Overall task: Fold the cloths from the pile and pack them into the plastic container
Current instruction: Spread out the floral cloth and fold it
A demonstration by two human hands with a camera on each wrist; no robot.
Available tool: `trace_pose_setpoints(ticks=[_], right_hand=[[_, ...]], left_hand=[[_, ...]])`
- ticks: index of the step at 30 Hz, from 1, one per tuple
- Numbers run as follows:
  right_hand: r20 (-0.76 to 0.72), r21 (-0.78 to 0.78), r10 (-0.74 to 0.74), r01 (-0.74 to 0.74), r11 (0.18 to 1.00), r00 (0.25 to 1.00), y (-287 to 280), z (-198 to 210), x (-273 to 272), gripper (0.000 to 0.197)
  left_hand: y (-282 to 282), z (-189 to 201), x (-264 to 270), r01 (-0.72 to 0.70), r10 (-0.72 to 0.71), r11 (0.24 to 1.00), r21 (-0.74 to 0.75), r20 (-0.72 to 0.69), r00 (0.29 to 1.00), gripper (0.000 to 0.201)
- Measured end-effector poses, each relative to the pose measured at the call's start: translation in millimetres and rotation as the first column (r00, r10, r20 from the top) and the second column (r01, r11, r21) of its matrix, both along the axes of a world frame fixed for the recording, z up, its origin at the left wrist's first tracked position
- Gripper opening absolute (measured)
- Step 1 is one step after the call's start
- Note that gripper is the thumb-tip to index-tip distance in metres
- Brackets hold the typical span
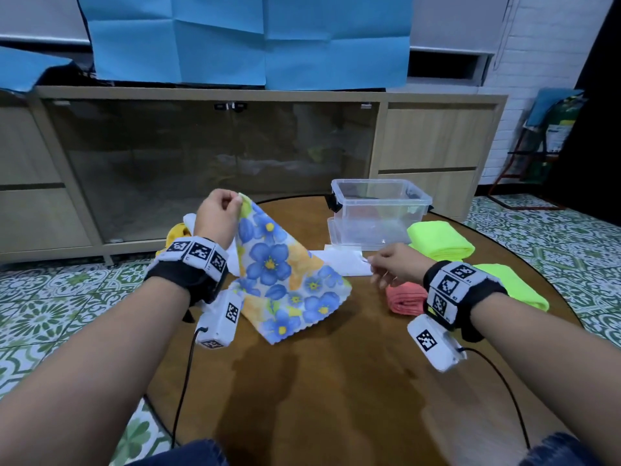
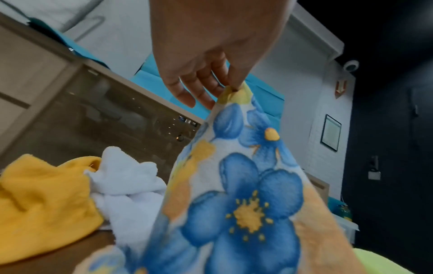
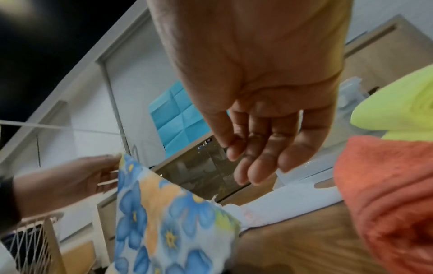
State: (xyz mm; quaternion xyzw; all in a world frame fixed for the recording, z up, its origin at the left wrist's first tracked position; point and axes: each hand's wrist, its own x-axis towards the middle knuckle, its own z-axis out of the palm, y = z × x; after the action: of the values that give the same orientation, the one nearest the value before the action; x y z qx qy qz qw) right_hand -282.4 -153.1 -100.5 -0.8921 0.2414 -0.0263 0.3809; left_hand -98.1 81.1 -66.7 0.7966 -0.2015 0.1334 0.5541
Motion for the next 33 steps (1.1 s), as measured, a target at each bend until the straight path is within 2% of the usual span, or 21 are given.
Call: trace_pose_setpoints(ticks=[2,5,7,9,11,14,16,18,21,25,28,31,33], right_hand=[[0.028,0.085,-0.038,0.035,0.996,0.999,5.8,1.9,3.3,0.029],[-0.026,0.029,-0.013,0.014,0.999,1.0,17.2,0.2,9.6,0.026],[-0.077,0.091,0.0,0.007,0.996,0.997,23.1,-1.9,11.4,0.024],[-0.131,0.195,0.027,-0.001,0.981,0.991,29.8,-4.8,11.8,0.035],[-0.141,0.232,0.028,0.006,0.973,0.99,33.4,-10.7,13.4,0.048],[0.001,0.244,-0.054,0.052,0.968,0.999,30.0,-17.5,17.8,0.069],[0.095,0.263,-0.129,0.1,0.96,0.987,25.1,-14.8,18.1,0.076],[0.139,0.333,-0.185,0.13,0.934,0.973,22.8,-11.1,16.0,0.074],[0.143,0.399,-0.191,0.12,0.909,0.971,22.3,-12.1,14.2,0.07],[0.169,0.378,-0.141,0.068,0.923,0.975,25.2,-11.3,16.4,0.069],[0.158,0.461,-0.126,0.04,0.887,0.979,25.0,-11.7,18.8,0.069],[0.163,0.57,-0.1,-0.011,0.821,0.982,21.2,-17.4,20.1,0.064],[0.242,0.572,-0.133,-0.03,0.82,0.961,19.0,-14.3,20.6,0.053]], left_hand=[[-4.7,-1.5,-2.9,0.033,-0.033,0.999,0.002,0.025,0.999,0.02],[-15.9,5.7,-11.1,0.102,-0.098,0.994,-0.034,0.09,0.991,0.014],[-21.7,16.5,-16.8,0.137,-0.126,0.988,-0.07,0.149,0.981,0.007],[-25.0,28.0,-22.8,0.175,-0.149,0.976,-0.132,0.192,0.97,0.005],[-27.4,37.2,-29.0,0.19,-0.149,0.966,-0.176,0.223,0.963,0.006],[-29.4,43.9,-33.9,0.207,-0.145,0.949,-0.239,0.252,0.957,0.005],[-28.9,45.5,-34.9,0.22,-0.154,0.942,-0.253,0.257,0.954,0.005],[-29.1,45.9,-35.4,0.259,-0.195,0.93,-0.259,0.249,0.949,0.008],[-31.6,47.9,-39.6,0.347,-0.291,0.901,-0.259,0.232,0.928,0.021],[-32.9,54.2,-48.4,0.481,-0.44,0.834,-0.27,0.201,0.875,0.021],[-31.3,57.8,-51.6,0.551,-0.532,0.778,-0.303,0.15,0.833,0.02],[-28.9,57.4,-51.2,0.558,-0.556,0.773,-0.303,0.102,0.825,0.018],[-28.2,55.3,-47.8,0.539,-0.537,0.784,-0.308,0.099,0.838,0.019]])
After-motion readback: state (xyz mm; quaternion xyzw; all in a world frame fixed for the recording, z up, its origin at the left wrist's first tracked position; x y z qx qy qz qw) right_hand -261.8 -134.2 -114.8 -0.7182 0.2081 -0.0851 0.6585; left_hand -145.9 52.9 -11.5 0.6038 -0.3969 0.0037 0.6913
